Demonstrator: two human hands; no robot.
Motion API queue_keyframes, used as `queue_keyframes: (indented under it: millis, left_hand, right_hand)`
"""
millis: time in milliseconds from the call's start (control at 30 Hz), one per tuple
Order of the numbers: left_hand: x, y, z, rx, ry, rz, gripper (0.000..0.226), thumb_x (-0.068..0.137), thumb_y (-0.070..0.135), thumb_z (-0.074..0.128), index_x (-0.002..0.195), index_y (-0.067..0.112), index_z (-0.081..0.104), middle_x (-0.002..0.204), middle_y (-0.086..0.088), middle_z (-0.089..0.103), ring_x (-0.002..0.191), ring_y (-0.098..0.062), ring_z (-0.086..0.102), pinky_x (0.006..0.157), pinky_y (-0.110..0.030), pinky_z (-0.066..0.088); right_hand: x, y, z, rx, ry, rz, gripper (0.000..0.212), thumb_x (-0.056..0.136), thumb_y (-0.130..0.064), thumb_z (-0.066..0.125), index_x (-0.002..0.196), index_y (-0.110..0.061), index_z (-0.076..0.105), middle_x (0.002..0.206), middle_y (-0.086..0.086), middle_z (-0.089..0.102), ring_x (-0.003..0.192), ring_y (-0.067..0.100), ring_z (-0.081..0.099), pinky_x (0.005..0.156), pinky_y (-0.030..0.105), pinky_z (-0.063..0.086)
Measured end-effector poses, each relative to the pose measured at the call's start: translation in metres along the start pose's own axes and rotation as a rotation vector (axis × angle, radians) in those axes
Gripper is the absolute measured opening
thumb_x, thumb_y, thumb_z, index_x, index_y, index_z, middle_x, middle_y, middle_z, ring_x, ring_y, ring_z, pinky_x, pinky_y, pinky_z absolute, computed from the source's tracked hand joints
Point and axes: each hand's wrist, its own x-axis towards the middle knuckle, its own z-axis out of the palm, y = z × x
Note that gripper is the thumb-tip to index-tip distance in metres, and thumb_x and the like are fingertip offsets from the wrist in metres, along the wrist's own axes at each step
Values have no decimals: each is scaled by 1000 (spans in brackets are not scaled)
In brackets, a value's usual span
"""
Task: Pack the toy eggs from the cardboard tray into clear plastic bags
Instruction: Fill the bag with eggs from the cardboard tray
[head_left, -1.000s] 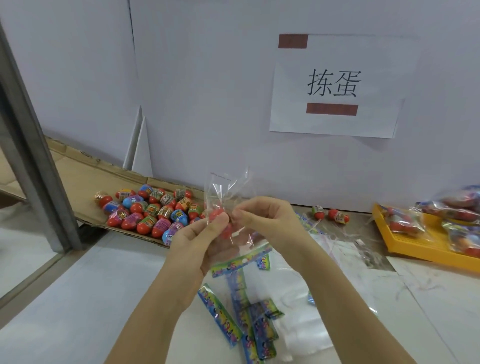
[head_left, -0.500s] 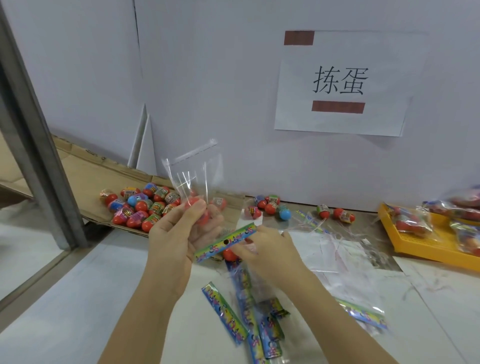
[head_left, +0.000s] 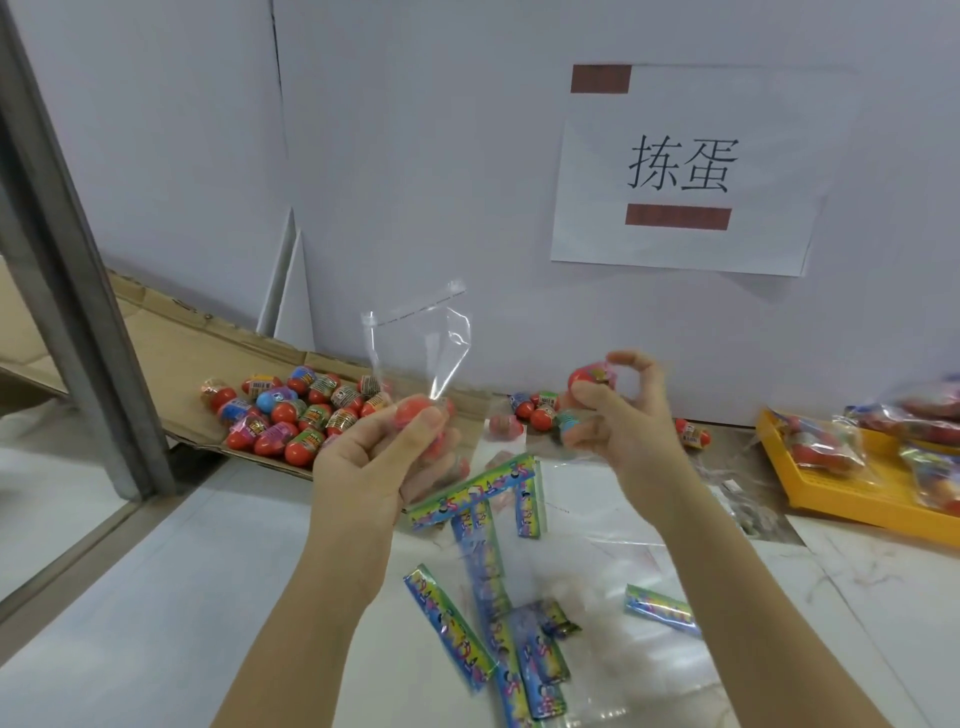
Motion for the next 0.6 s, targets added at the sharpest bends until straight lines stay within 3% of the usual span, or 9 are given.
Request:
queue_keyframes:
  millis: [133, 233, 367, 500, 567, 600]
  left_hand:
    - [-3, -3, 3, 128, -19, -14, 40, 62, 22, 76, 100, 10, 73, 87, -11, 76, 76, -22, 74, 64, -26, 60]
    - [-9, -6, 10, 225, -83, 17, 45, 57, 32, 79, 99, 17, 73, 84, -8, 77, 79, -22, 74, 69, -27, 60]
    - [-15, -5, 15, 317, -235, 108, 39, 55, 37, 79, 92, 24, 75, 82, -4, 77, 75, -15, 73, 67, -20, 57]
    - [-16, -6, 13, 297, -301, 104, 36, 57, 29, 79, 92, 24, 76, 80, -1, 76, 74, -11, 71, 67, -17, 54]
    - [-17, -6, 12, 298, -320, 106, 35, 57, 27, 80, 92, 23, 76, 80, -2, 76, 74, -11, 70, 66, -17, 54]
    - [-17, -6, 12, 306, -328, 109, 36, 58, 28, 80, 94, 23, 76, 79, -1, 76, 73, -11, 70, 66, -17, 54]
  right_hand:
    - [-12, -36, 5, -5, -117, -109, 32, 84, -9, 66, 103, -34, 58, 87, 8, 63, 58, 19, 61, 49, 29, 52]
    - [-30, -59, 18, -28, -197, -305, 21, 86, -28, 56, 106, -32, 60, 86, 3, 66, 63, 21, 63, 47, 30, 51]
    - [-50, -74, 30, -368, -202, -640, 26, 94, -28, 52, 115, -45, 48, 87, -9, 67, 69, 12, 61, 56, 19, 48]
    - [-48, -71, 27, -606, -208, -617, 17, 95, -30, 58, 105, -39, 49, 94, -11, 70, 82, 13, 63, 58, 7, 42]
    - [-46, -70, 26, -576, -200, -607, 13, 93, -30, 59, 102, -36, 51, 93, -13, 72, 87, 13, 65, 69, 16, 48]
    - [-46, -70, 25, -527, -194, -599, 14, 91, -30, 59, 101, -35, 51, 94, -12, 73, 90, 16, 66, 78, 30, 53]
